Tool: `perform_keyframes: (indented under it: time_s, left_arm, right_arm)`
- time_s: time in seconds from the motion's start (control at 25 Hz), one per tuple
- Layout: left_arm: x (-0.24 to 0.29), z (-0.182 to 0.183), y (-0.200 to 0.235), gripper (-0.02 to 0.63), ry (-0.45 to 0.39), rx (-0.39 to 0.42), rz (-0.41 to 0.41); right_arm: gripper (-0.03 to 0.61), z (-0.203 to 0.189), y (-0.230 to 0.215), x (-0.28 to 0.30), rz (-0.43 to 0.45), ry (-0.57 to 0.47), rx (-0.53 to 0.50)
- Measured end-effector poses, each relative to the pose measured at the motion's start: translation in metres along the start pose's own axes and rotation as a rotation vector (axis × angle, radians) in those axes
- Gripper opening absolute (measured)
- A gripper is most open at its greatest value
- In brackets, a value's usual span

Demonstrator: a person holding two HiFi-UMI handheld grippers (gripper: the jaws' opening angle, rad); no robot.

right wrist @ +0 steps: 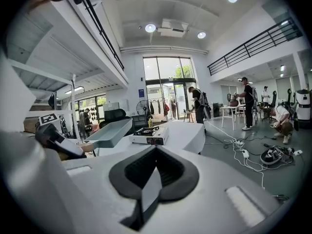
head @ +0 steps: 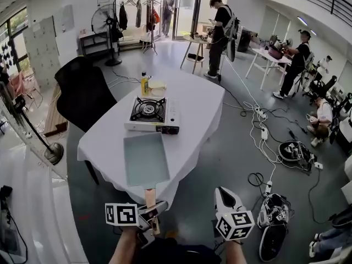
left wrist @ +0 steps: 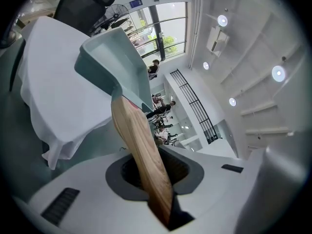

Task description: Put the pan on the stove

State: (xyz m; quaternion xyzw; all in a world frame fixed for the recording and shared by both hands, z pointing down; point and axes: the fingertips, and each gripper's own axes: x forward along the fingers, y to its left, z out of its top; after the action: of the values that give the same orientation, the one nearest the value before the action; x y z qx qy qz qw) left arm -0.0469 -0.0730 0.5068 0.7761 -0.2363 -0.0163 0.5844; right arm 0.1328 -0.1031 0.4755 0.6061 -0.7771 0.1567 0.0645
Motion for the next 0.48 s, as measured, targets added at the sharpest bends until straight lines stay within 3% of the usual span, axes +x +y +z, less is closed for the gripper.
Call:
perform_keyframes:
  time_s: [0.24,0.48]
  left_arm:
    - [0.016,0.021,0.012,0.069,0.014,-0.01,0.017]
    - [0.013,0.016,0.019,0.069,0.03,-0.035,0.028]
  right_arm:
    - [0.0,0.004,-0.012,0.028,-0.011,0.007,0.014]
    - [0.0,-0.011,-0.01,0.032,-0.01,0.059,0.02]
